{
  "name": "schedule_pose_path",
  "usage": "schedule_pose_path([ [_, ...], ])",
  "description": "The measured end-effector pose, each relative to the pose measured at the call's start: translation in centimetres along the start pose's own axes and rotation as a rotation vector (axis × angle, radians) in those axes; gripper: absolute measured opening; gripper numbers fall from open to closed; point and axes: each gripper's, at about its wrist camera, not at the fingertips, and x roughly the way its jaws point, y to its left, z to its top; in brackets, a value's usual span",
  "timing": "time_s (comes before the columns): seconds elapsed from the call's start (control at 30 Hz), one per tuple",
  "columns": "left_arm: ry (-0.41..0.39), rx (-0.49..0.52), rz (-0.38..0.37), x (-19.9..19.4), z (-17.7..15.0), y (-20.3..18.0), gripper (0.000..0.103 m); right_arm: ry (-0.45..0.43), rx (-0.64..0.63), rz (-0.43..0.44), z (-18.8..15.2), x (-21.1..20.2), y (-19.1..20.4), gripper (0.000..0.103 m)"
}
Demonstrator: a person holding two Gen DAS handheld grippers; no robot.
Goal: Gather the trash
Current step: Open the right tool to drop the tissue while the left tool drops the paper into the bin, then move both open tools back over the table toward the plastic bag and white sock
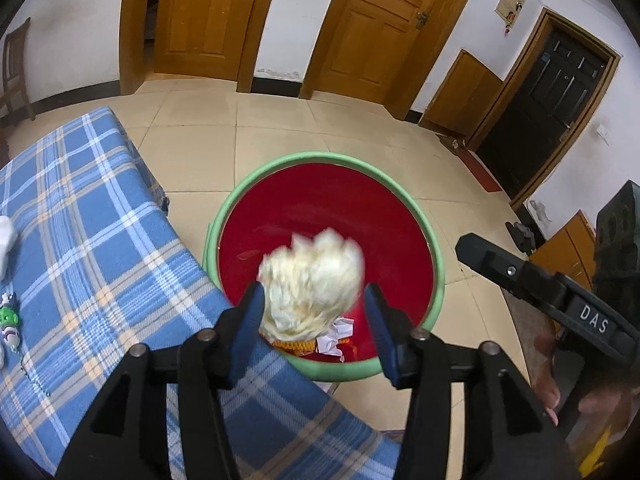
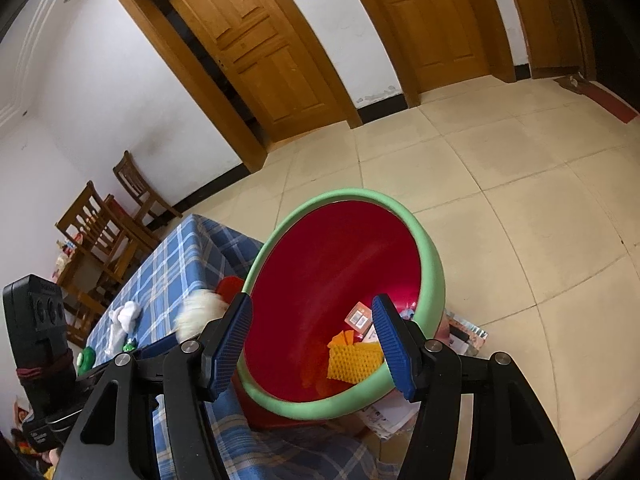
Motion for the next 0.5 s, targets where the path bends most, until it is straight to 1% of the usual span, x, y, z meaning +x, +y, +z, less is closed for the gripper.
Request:
schedule_pose_path([
  [0.23, -0.011, -0.021, 0.013, -1.0, -0.3, 0.6, 0.052, -0.002, 0.0, 0.006, 0.0, 0.0, 0.0, 0.063],
  [0.5, -0.058, -0.068, 0.052, -4.2, -0.9, 2.8, 0.052, 0.014, -0.036, 0.02, -0.2, 0.2, 1.7, 0.063],
])
